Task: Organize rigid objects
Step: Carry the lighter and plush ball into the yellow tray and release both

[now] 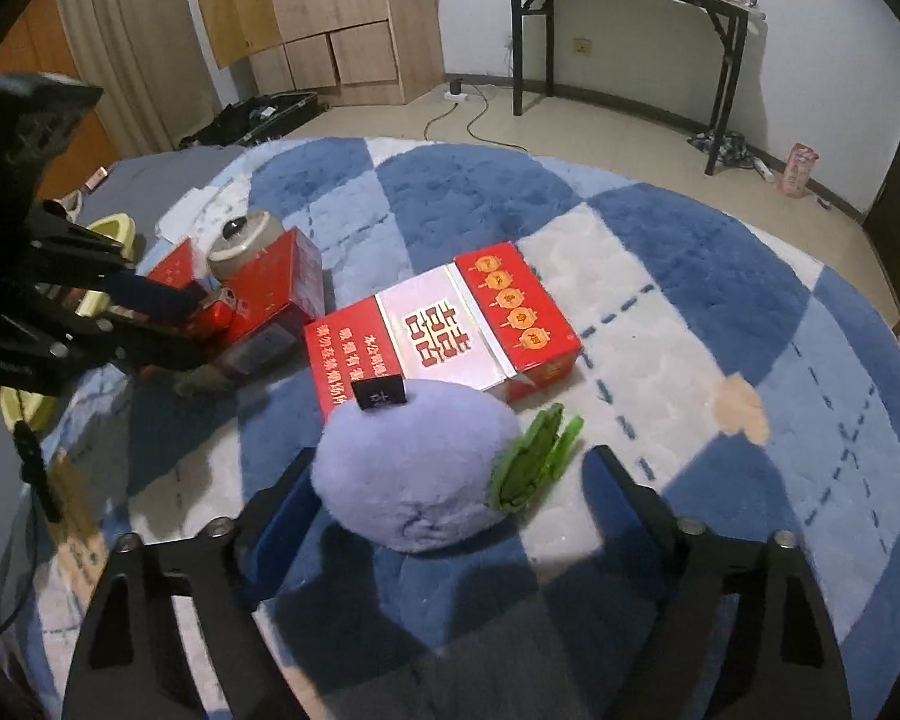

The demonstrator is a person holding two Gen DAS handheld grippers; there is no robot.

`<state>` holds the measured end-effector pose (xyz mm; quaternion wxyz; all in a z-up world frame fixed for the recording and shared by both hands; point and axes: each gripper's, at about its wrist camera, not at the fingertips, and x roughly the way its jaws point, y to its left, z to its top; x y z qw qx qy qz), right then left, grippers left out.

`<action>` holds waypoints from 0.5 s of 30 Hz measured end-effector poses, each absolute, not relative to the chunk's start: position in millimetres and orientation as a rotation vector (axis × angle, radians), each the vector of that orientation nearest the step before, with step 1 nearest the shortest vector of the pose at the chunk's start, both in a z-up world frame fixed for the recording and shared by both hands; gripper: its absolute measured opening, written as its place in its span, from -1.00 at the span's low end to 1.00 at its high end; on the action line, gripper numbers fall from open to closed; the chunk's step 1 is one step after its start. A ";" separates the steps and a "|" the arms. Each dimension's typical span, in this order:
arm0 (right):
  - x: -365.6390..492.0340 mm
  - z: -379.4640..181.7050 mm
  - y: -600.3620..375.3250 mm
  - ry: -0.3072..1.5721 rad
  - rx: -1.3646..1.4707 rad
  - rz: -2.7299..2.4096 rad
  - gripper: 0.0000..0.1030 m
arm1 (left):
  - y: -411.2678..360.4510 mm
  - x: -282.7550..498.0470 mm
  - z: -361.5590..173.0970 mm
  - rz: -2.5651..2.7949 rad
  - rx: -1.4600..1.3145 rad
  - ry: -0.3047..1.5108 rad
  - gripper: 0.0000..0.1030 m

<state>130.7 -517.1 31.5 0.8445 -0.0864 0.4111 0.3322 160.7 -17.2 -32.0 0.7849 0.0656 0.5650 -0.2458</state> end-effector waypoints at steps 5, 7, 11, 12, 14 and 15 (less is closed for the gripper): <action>130.1 32.1 -505.8 0.835 -0.220 0.722 0.07 | -11.2 161.4 -26.9 -0.516 0.082 1.199 -0.52; 127.2 34.8 -508.5 0.829 -0.214 0.734 0.04 | -8.5 156.7 -19.3 -0.516 0.066 1.173 -0.52; 110.8 46.2 -523.6 0.811 -0.209 0.753 0.02 | 7.0 138.8 10.6 -0.518 0.005 1.106 -0.52; 104.9 50.1 -527.7 0.808 -0.211 0.757 0.02 | 12.0 133.8 18.0 -0.517 -0.012 1.092 -0.52; 95.3 58.5 -533.2 0.802 -0.217 0.764 0.02 | 24.6 121.3 34.1 -0.512 -0.041 1.060 -0.52; 88.6 64.2 -534.1 0.791 -0.228 0.773 0.02 | 34.3 112.8 43.6 -0.503 -0.054 1.042 -0.52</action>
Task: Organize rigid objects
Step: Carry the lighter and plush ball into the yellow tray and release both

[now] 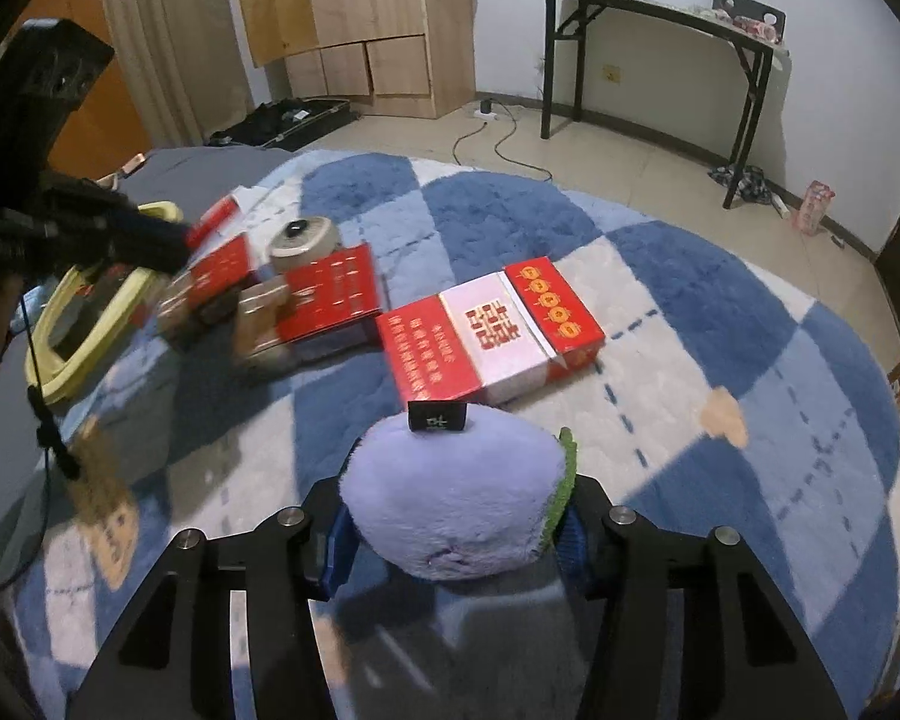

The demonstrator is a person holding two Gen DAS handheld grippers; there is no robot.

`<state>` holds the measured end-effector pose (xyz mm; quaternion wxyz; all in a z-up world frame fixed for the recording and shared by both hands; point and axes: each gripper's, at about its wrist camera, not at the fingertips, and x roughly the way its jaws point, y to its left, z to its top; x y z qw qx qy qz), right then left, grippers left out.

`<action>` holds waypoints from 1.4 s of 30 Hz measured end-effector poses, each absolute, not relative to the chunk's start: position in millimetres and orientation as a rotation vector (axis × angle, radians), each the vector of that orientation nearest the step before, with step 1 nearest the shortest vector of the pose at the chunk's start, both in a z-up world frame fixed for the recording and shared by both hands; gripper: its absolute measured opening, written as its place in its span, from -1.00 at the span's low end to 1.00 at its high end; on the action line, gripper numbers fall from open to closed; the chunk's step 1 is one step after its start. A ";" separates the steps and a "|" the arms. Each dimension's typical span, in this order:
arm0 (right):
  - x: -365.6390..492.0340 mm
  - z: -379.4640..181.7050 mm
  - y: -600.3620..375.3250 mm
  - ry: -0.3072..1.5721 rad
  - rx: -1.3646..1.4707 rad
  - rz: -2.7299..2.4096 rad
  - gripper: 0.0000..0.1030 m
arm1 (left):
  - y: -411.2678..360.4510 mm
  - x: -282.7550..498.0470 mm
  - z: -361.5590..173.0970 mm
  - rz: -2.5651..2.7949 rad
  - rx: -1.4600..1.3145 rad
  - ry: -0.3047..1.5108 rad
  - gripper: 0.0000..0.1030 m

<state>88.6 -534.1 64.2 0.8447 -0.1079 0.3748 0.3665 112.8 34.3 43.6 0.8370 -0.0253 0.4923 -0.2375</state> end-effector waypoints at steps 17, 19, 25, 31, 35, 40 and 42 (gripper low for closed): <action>20.2 148.6 -314.7 0.729 -0.326 1.150 0.02 | 259.5 -14.1 35.8 -0.026 -0.175 1.037 -0.52; 21.5 145.7 -271.0 0.770 -0.340 1.166 0.02 | 265.9 -13.1 17.3 -0.014 -0.186 1.069 -0.52; 28.4 124.1 -160.7 0.847 -0.476 1.128 0.02 | 287.2 -3.9 -24.2 0.042 -0.232 1.102 -0.52; 37.4 95.9 -111.1 0.882 -0.593 1.098 0.03 | 290.5 2.2 -44.2 0.019 -0.243 1.115 -0.52; 35.4 88.0 -99.7 0.851 -0.624 1.106 0.18 | 289.8 2.5 -44.4 -0.014 -0.239 1.085 -0.51; 35.8 100.2 -103.4 0.830 -0.569 1.124 0.74 | 300.9 -12.0 -30.0 -0.023 -0.296 1.023 0.26; 41.3 117.5 -119.4 0.807 -0.512 1.117 0.81 | 300.0 -19.2 -10.4 -0.052 -0.275 0.963 0.63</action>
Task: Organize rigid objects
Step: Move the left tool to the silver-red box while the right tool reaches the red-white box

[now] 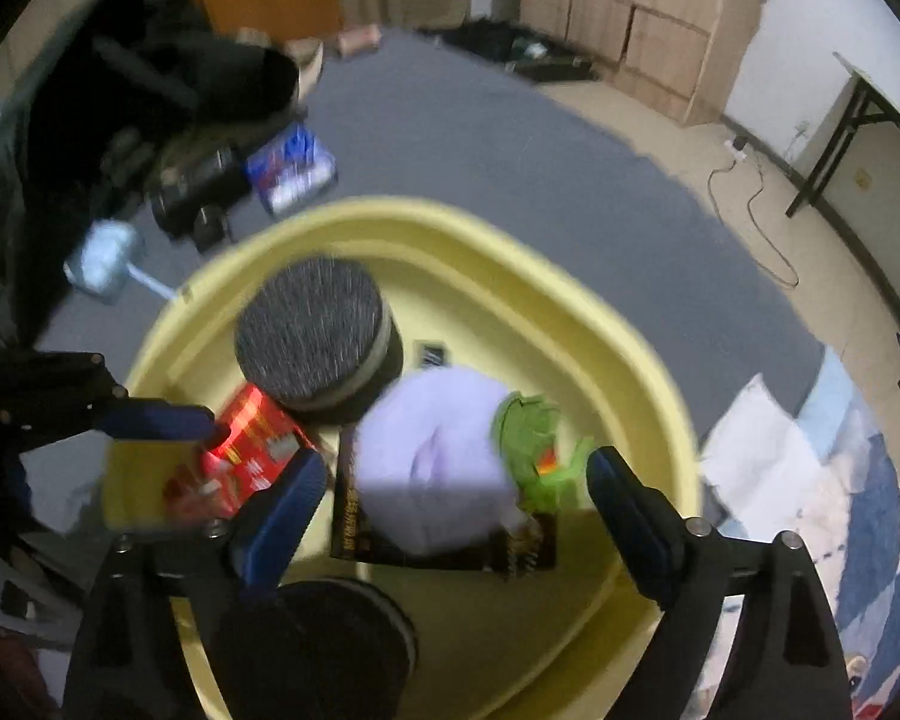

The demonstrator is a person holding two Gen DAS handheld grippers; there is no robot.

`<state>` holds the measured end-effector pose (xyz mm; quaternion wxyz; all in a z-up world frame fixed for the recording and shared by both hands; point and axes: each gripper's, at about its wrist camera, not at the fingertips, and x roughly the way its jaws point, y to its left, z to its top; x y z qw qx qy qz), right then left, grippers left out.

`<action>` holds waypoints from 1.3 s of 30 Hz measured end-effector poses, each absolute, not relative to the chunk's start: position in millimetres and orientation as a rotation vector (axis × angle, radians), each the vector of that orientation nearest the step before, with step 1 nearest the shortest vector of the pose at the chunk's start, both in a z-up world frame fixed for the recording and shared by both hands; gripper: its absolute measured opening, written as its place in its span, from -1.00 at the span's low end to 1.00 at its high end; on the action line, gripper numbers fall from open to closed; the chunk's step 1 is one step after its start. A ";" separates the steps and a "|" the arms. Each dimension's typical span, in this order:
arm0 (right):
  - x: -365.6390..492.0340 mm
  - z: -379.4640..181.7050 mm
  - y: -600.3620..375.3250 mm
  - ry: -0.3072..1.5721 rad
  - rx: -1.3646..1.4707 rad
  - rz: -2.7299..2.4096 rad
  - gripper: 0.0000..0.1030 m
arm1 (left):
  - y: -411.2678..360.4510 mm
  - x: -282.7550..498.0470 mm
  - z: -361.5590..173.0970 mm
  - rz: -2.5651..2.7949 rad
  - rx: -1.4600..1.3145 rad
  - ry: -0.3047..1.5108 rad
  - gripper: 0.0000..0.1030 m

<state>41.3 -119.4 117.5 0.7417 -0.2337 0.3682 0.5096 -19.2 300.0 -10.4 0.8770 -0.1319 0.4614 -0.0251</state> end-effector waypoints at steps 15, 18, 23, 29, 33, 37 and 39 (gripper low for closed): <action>98.7 182.6 -423.0 0.756 -0.321 0.787 0.99 | 156.2 52.0 85.8 -0.334 -0.128 0.948 1.00; 108.3 156.4 -483.9 0.800 -0.293 0.689 0.99 | 103.4 82.0 64.2 -0.400 -0.018 1.033 1.00; 128.7 100.3 -519.7 0.910 -0.192 0.618 0.99 | 68.9 116.9 9.9 -0.362 0.103 1.173 1.00; 137.8 70.3 -491.3 0.839 -0.459 0.690 0.99 | 71.8 126.0 -20.7 -0.332 0.091 1.233 1.00; 148.2 53.9 -481.2 0.814 -0.468 0.766 0.99 | 70.3 130.4 -34.8 -0.320 0.099 1.248 1.00; 158.1 36.2 -482.7 0.804 -0.467 0.813 0.99 | 66.7 134.8 -44.5 -0.308 0.112 1.248 1.00; 166.0 30.0 -490.1 0.801 -0.456 0.831 0.99 | 61.9 137.1 -49.2 -0.320 0.117 1.254 1.00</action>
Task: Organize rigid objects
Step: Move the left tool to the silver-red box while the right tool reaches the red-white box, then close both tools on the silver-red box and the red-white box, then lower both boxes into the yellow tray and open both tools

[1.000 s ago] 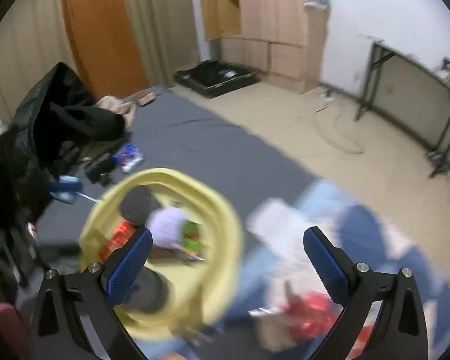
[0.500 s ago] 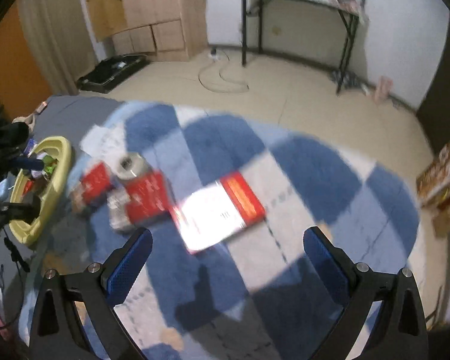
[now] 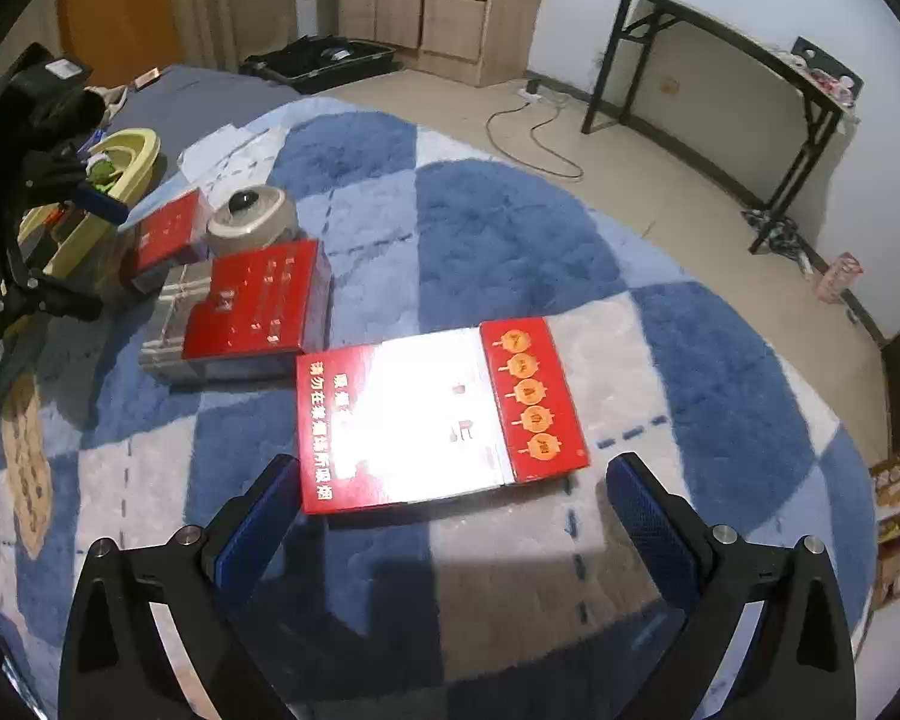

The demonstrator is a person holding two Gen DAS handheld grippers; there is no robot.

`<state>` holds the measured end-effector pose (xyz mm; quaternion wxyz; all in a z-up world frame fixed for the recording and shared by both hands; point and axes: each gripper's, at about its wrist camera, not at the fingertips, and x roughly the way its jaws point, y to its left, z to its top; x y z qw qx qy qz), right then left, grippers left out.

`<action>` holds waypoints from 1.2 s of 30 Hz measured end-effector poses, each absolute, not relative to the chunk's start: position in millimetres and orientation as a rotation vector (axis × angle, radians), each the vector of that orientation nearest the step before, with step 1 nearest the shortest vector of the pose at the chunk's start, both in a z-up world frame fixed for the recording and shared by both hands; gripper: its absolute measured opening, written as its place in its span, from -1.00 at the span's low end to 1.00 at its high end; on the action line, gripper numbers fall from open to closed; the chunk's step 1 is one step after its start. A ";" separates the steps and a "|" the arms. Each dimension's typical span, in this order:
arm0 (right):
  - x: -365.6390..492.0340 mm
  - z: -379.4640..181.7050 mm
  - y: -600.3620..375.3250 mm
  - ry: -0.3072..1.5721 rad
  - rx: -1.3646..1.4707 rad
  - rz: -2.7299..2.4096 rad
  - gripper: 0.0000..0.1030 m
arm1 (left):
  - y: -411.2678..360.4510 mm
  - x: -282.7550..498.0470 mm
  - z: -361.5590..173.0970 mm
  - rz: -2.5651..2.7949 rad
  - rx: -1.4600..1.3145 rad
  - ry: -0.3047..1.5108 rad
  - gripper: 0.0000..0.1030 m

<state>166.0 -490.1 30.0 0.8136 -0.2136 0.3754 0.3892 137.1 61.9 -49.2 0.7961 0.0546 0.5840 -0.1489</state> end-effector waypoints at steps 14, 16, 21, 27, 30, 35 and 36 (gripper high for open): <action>177.1 11.9 -491.3 0.713 -0.383 0.792 0.79 | 34.7 130.1 -56.3 -0.333 0.216 1.173 0.11; 172.5 13.5 -489.2 0.704 -0.397 0.778 0.74 | 41.0 127.7 -48.2 -0.335 0.158 1.147 0.11; 157.8 23.8 -498.5 0.699 -0.398 0.779 0.73 | 54.7 99.5 -12.2 -0.333 0.087 1.032 0.11; 112.7 43.9 -535.8 0.701 -0.350 0.796 0.73 | 104.4 49.4 47.1 -0.313 -0.031 0.980 0.11; 76.9 69.1 -536.8 0.644 -0.401 0.844 0.73 | 143.0 10.5 70.8 -0.250 -0.070 0.956 0.11; 36.5 115.5 -498.2 0.575 -0.371 0.965 0.73 | 207.2 -36.9 77.9 -0.111 -0.136 0.967 0.11; 30.4 121.2 -482.7 0.577 -0.368 0.992 0.73 | 222.5 -43.4 74.2 -0.074 -0.145 0.972 0.11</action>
